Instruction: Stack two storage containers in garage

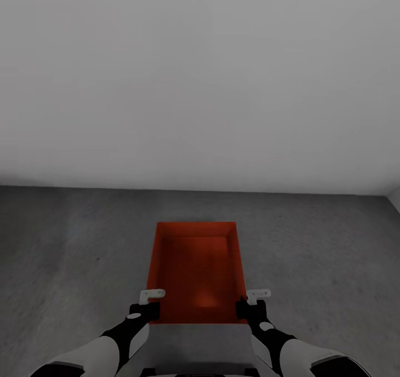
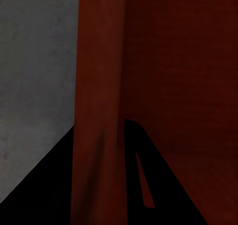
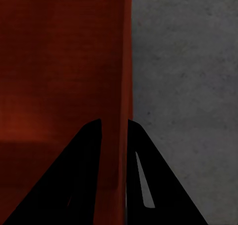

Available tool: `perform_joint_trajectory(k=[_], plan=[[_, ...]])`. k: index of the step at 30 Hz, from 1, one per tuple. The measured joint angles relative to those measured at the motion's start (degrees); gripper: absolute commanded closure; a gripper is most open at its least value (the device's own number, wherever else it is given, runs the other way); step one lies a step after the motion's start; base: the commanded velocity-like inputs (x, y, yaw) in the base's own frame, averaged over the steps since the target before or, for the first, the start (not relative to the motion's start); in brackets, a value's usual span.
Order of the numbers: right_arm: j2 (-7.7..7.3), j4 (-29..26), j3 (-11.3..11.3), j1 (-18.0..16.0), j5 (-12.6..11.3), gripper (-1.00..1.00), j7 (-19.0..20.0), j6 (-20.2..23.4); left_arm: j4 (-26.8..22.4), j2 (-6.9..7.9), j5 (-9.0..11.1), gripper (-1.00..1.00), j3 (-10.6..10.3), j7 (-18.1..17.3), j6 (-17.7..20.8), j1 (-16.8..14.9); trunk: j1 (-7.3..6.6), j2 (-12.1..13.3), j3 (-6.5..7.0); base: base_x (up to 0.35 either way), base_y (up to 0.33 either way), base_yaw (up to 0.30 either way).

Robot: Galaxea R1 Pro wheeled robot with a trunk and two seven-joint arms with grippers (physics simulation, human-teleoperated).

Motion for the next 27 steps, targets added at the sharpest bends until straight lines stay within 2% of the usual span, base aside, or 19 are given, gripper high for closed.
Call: perform_joint_trajectory(k=[27], plan=[[0.00,-0.02,0.01,0.00,0.04,1.00,0.00,0.06,0.03,0.00,0.05,1.00,0.00,0.00,0.00,0.00,0.00,0.00,0.00,0.000,0.000,0.017]])
